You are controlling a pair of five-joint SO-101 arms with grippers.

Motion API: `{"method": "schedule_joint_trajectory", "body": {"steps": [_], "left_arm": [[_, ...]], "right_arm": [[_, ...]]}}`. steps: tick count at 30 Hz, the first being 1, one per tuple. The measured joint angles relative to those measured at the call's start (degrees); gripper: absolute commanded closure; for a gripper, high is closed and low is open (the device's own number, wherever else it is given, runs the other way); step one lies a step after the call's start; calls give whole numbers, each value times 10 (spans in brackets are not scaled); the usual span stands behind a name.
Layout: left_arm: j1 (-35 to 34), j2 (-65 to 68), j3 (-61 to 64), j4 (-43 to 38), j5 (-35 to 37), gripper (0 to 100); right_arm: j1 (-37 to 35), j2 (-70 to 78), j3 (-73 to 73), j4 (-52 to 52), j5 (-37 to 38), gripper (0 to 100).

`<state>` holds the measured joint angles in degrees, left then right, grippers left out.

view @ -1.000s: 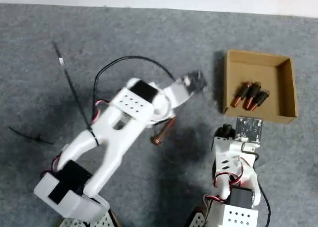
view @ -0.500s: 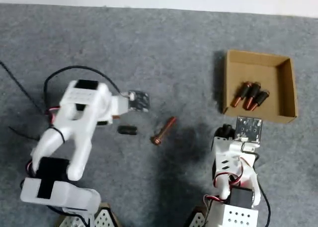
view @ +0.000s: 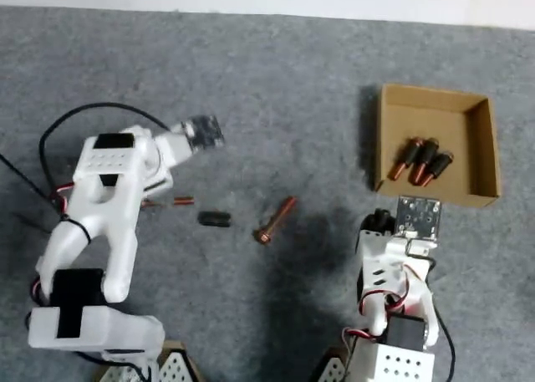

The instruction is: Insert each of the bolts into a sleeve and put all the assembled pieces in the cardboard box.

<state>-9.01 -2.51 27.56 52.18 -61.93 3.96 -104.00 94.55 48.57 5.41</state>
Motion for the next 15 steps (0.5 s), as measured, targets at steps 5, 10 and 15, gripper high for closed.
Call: {"method": "schedule_joint_trajectory", "body": {"steps": [5,10,15], "left_arm": [[-61,0,-29,30,346,800],[-100,0,-42,106,727,800],[-101,0,-42,155,887,800]], "right_arm": [[0,0,0,0,0,994],[0,0,0,0,0,994],[0,0,0,0,0,994]]}}
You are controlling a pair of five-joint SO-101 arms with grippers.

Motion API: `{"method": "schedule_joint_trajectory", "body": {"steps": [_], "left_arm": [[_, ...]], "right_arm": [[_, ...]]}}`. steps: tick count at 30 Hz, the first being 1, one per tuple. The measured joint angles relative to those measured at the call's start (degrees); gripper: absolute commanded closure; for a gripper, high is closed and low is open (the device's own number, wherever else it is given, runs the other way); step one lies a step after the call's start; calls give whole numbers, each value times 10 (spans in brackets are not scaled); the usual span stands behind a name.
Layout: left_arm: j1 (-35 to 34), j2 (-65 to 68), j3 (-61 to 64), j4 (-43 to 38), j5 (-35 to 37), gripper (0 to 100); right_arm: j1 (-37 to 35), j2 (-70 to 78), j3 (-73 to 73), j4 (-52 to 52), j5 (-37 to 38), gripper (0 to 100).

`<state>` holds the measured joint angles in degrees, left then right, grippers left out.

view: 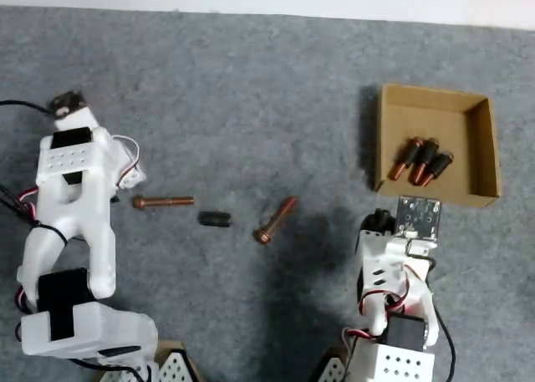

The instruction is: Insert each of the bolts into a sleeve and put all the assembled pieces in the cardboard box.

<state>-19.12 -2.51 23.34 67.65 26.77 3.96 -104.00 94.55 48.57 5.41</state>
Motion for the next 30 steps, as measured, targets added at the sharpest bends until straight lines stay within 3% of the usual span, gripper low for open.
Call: {"method": "schedule_joint_trajectory", "body": {"steps": [6,10,18,26,30], "left_arm": [[3,0,0,24,99,800],[44,0,23,22,142,802],[97,0,61,-80,258,803],[97,92,70,-123,303,804],[98,117,37,-105,304,804]], "right_arm": [[0,0,0,0,0,994],[0,0,4,0,21,994],[0,0,8,0,32,994],[0,0,8,0,32,994],[0,0,8,0,32,994]]}}
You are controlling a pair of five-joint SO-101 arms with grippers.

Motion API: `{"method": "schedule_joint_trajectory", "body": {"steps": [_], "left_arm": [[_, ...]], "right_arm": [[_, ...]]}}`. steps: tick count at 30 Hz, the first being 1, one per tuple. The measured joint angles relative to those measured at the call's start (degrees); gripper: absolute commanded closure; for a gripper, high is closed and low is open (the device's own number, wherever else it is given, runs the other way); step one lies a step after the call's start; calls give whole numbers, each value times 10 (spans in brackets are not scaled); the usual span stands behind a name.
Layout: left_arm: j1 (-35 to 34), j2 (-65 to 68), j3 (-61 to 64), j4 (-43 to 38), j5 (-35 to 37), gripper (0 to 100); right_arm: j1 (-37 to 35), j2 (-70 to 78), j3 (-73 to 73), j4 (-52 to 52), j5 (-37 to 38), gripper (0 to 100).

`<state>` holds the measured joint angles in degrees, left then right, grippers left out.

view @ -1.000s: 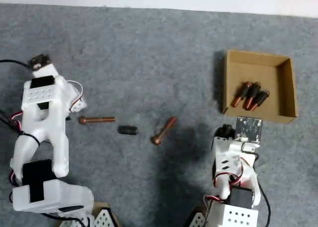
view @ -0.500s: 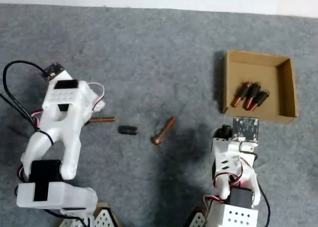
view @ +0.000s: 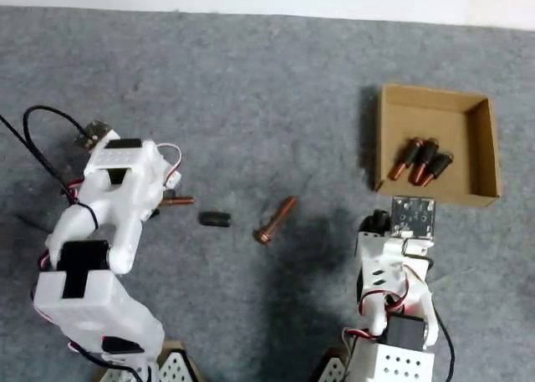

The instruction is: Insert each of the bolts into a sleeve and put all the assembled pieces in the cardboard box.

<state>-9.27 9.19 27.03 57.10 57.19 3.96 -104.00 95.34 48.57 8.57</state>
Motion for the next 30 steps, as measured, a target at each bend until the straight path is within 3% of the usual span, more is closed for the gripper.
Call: {"method": "schedule_joint_trajectory", "body": {"steps": [7,11,21,30], "left_arm": [[-25,4,-12,16,27,821],[-37,6,-13,13,33,994],[-35,6,-14,7,33,997],[79,-79,15,8,-34,997]], "right_arm": [[0,0,0,0,0,994],[0,0,0,0,0,994],[0,0,0,0,4,994],[-1,0,0,0,0,994]]}}
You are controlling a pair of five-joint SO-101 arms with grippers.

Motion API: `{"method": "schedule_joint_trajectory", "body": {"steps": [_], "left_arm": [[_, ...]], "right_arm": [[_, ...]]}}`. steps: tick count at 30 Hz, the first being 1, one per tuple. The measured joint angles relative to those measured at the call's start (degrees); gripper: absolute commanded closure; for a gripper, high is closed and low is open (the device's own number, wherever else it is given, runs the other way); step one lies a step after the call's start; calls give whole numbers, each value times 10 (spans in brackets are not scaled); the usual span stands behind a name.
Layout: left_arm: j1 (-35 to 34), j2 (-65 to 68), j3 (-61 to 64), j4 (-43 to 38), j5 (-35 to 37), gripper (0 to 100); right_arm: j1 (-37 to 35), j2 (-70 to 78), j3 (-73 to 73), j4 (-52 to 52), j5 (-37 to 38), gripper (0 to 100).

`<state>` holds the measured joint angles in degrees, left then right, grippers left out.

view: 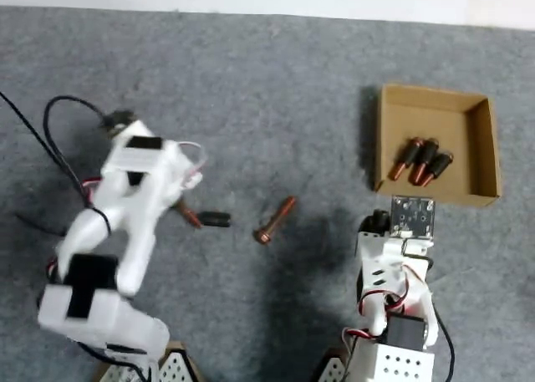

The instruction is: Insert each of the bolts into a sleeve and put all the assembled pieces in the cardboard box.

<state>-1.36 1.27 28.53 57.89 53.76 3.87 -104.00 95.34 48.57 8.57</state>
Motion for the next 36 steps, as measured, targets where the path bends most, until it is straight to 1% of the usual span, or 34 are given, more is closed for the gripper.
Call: {"method": "schedule_joint_trajectory", "body": {"steps": [1,4,8,10,12,14,17,20,22,26,29,34,36], "left_arm": [[12,-27,10,0,-9,997],[47,-127,45,-12,-24,997],[108,-275,127,-73,-25,996],[133,-347,185,-118,-25,996],[153,-414,254,-170,-30,996],[167,-476,325,-229,-59,996],[172,-571,430,-332,-113,996],[170,-662,529,-434,-130,996],[173,-721,580,-484,-134,996],[173,-832,644,-512,-135,996],[172,-901,674,-517,-135,996],[178,-979,677,-516,-135,996],[200,-989,677,-502,-135,996]], "right_arm": [[-3,0,0,0,-8,994],[-40,0,0,0,-15,994],[-106,0,0,0,-15,994],[-137,0,0,0,-12,994],[-166,0,0,0,12,994],[-200,0,0,0,36,994],[-255,0,0,0,66,994],[-291,0,0,0,88,994],[-315,0,0,0,100,994],[-344,0,1,-23,113,994],[-346,0,4,-61,113,994],[-351,0,4,-109,113,994],[-351,0,4,-123,113,994]]}}
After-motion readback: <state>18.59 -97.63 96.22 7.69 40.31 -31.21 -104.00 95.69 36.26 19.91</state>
